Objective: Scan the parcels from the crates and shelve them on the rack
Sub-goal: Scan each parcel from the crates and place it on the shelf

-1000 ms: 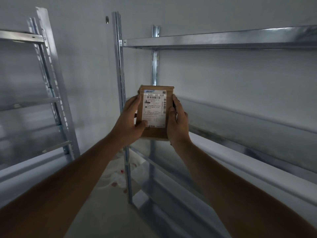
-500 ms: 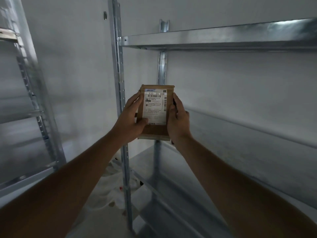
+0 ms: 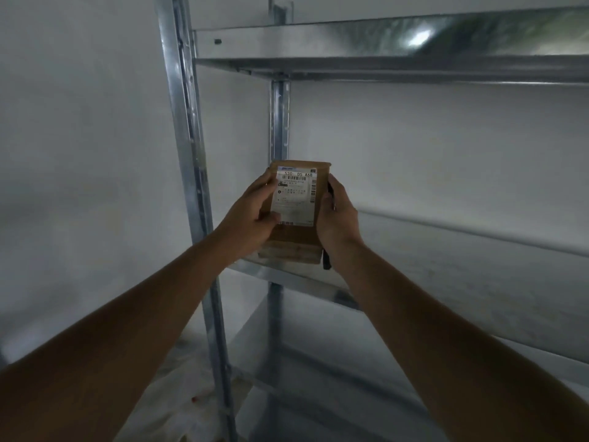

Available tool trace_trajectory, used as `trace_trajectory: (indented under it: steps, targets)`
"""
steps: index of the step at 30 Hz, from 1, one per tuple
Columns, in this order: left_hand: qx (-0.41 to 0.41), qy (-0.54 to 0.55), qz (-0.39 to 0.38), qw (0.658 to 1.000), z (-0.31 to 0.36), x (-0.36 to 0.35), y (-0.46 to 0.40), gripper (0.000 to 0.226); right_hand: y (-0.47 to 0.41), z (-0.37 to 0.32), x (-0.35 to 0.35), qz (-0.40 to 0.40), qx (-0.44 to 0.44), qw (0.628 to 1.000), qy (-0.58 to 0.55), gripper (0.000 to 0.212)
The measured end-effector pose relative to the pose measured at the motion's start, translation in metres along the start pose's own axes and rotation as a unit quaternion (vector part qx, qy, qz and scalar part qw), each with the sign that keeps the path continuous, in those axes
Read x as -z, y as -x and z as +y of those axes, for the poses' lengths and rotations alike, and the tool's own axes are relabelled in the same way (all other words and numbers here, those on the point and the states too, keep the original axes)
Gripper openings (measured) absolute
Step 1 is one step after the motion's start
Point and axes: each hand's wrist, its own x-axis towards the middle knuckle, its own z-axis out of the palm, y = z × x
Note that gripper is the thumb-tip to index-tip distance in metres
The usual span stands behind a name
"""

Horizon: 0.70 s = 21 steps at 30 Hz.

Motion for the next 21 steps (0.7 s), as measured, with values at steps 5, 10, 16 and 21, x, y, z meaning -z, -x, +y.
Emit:
trace_trajectory:
  steps: [5,10,16,21]
  targets:
    - [0.004,-0.004,-0.074,0.997,-0.048,0.008,-0.045,0.069,-0.022,0.001,-0.028,0.029,-0.058,0.998,0.014,0.044]
    - [0.015,-0.007,-0.123,0.992,-0.08,0.004,-0.077,0.064,-0.043,0.003,-0.04,0.043,-0.098,0.994,0.028,0.041]
    - [0.048,-0.011,-0.185,0.982,-0.102,0.0,-0.098,0.06,-0.064,0.012,-0.048,0.035,-0.14,0.988,0.047,0.036]
    - [0.062,-0.015,-0.205,0.977,-0.112,-0.003,-0.112,0.058,-0.075,0.021,-0.055,0.034,-0.158,0.986,0.038,0.039]
